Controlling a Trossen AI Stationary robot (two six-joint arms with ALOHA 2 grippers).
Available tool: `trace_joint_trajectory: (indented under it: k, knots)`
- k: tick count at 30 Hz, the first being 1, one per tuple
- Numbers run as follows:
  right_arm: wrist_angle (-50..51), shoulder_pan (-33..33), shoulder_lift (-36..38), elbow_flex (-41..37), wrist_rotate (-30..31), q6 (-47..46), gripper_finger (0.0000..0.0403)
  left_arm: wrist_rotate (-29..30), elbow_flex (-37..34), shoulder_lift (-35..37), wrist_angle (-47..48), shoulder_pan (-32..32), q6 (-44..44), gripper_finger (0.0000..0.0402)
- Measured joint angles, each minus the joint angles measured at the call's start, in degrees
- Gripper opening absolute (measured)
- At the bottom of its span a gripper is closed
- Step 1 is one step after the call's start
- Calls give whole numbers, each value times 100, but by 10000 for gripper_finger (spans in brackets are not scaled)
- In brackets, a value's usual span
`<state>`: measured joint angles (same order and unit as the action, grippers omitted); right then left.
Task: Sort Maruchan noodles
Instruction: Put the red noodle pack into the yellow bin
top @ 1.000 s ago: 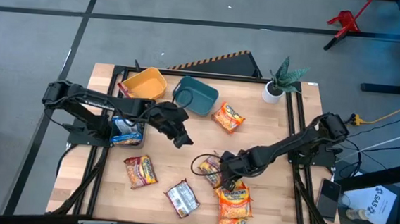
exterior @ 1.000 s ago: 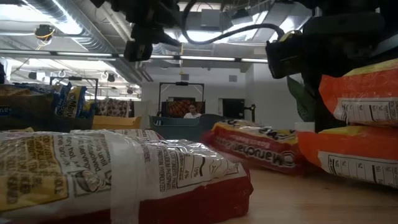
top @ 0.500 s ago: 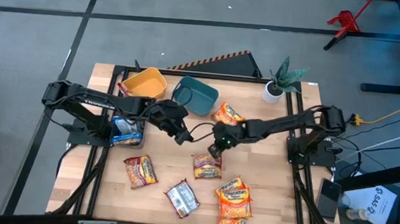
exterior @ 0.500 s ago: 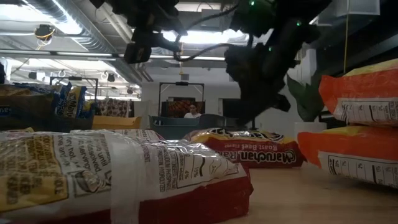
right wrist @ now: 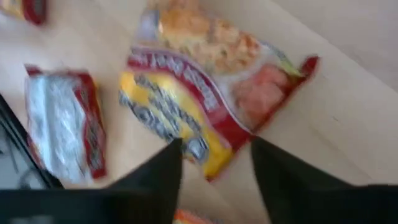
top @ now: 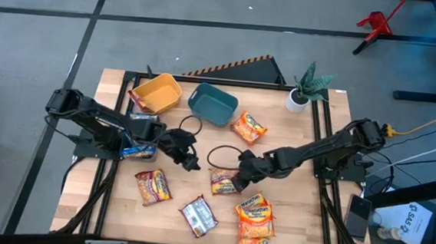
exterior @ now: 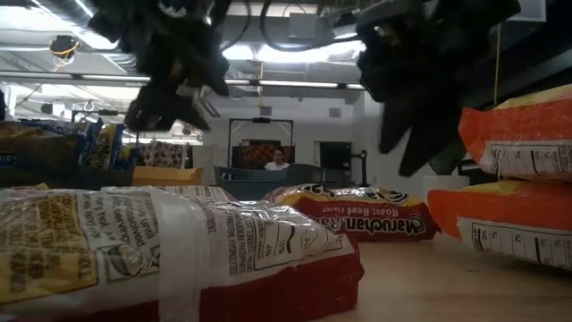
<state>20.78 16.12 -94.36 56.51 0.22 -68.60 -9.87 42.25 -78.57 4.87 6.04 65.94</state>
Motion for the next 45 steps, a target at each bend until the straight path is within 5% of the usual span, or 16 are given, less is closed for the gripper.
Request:
trace_joint_trajectory:
  k: [5,9,21,28,45]
  knots:
    - [-32,0,-201,0,83,-515,293,728,-548,-99,-1081,357,783,231]
    - [-132,32,-282,-1,18,-807,325,959,-649,-441,-1630,533,1218,242]
    - [-832,42,-609,0,-42,-1074,309,1122,-657,-1642,-2850,807,2105,244]
    - [-1166,40,-502,7,423,-1195,315,1233,-653,-1861,-2973,823,2219,244]
    - [-115,529,-254,6,750,-2132,315,1541,-651,-2057,-3164,838,2271,241]
